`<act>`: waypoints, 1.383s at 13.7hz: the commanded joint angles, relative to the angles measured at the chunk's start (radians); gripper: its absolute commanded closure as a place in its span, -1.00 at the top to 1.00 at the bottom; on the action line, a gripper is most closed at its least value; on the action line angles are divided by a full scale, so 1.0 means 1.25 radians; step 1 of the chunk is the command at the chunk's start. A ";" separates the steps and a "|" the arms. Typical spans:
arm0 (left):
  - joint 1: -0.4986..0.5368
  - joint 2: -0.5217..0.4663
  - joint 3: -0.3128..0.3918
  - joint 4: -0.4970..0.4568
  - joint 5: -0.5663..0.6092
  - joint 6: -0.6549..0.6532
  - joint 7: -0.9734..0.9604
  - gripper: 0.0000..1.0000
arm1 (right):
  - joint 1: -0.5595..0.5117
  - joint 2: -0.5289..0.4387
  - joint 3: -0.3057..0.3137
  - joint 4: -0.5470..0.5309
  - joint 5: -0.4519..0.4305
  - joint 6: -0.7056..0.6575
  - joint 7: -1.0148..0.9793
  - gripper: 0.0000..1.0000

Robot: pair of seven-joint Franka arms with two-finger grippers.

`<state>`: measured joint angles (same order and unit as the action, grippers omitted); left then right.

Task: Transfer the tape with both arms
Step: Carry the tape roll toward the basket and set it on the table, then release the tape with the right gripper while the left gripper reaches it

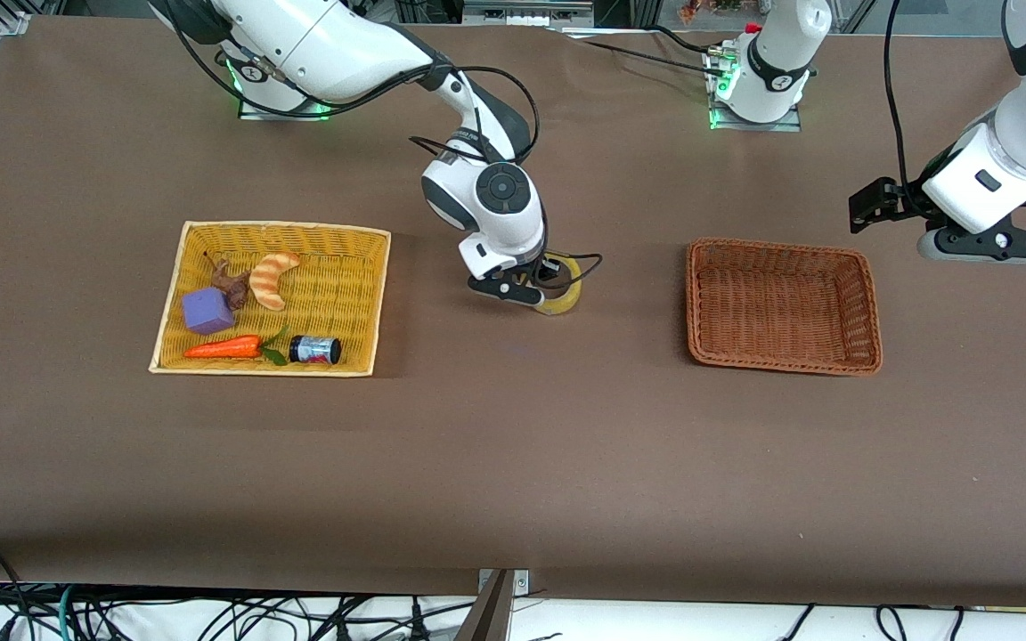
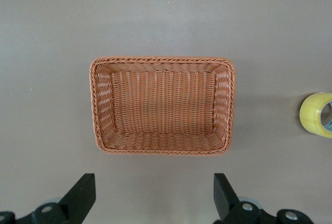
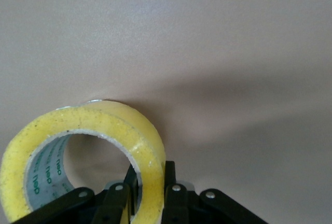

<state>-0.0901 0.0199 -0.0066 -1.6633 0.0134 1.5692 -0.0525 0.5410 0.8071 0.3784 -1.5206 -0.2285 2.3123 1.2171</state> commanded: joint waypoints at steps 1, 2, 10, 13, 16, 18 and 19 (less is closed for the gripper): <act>0.001 0.016 -0.001 0.016 -0.017 -0.012 -0.002 1.00 | 0.018 0.032 -0.006 0.025 -0.020 0.028 0.014 -1.00; 0.001 0.016 -0.001 0.016 -0.017 -0.009 -0.002 1.00 | 0.025 0.037 -0.013 0.025 -0.023 0.036 0.014 -1.00; 0.000 0.032 -0.002 0.011 -0.028 -0.001 -0.005 1.00 | 0.009 -0.051 -0.019 0.067 -0.106 -0.088 -0.015 1.00; 0.008 0.050 -0.088 0.011 -0.028 0.024 -0.077 1.00 | -0.020 -0.088 -0.018 0.242 -0.063 -0.363 -0.219 1.00; -0.002 0.083 -0.149 0.007 -0.065 0.076 -0.213 1.00 | -0.157 -0.168 -0.023 0.283 0.011 -0.486 -0.493 1.00; -0.005 0.118 -0.202 -0.022 -0.070 0.160 -0.285 1.00 | -0.248 -0.209 -0.024 0.283 0.056 -0.530 -0.587 1.00; -0.015 0.135 -0.233 -0.039 -0.070 0.207 -0.340 1.00 | -0.297 -0.216 -0.023 0.283 0.069 -0.552 -0.615 1.00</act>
<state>-0.0963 0.1465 -0.2491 -1.6830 -0.0503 1.7419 -0.3810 0.2653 0.5656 0.3345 -1.1535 -0.1876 1.6679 0.5312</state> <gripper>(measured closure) 0.000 0.000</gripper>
